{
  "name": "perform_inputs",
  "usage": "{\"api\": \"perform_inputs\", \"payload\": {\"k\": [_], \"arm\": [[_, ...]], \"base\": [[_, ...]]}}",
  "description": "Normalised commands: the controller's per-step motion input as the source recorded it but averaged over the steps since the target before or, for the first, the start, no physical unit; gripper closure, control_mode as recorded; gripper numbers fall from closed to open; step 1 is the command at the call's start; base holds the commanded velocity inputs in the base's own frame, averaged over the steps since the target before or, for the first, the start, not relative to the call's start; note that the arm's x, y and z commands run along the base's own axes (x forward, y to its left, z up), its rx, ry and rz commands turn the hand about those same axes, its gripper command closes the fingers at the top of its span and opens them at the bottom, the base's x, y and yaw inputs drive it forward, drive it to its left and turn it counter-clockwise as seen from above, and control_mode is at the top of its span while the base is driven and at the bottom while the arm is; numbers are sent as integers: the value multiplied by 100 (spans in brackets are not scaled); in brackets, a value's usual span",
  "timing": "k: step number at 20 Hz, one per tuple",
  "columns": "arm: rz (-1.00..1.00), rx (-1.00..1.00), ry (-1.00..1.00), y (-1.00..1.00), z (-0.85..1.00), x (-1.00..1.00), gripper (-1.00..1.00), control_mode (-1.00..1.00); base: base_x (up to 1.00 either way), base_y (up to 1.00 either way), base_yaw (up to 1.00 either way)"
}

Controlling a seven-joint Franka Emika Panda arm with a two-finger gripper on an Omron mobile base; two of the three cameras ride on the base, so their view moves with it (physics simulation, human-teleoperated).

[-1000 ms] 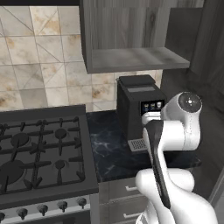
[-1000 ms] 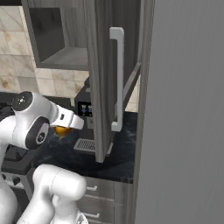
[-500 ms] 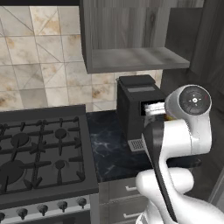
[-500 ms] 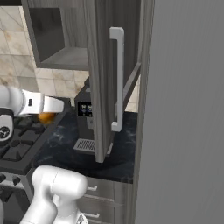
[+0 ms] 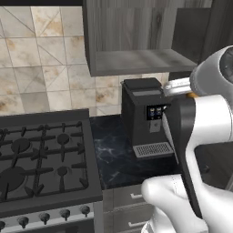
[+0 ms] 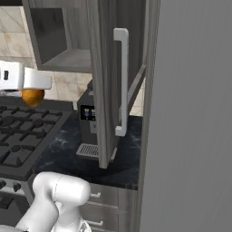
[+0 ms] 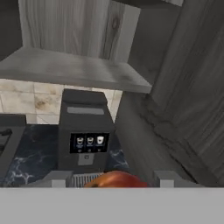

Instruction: Pick the mango from the counter and place it in the cabinet. Then close the cabinet.

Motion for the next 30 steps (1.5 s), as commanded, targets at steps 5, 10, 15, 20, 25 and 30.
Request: {"api": "perform_inputs", "payload": {"k": [5,10,15,20,25,30], "arm": [[4,0,-24,-3,95,56,100,-100],[7,0,-14,-15,17,100,100,-100],[8,0,-4,-6,-15,100,100,-100],[5,1,0,-10,-18,100,100,-100],[1,2,0,-13,-27,100,100,-100],[0,9,0,-3,-35,100,100,-100]], "base": [[0,0,0],[0,0,0],[0,0,0],[0,0,0],[0,0,0],[0,0,0]]}}
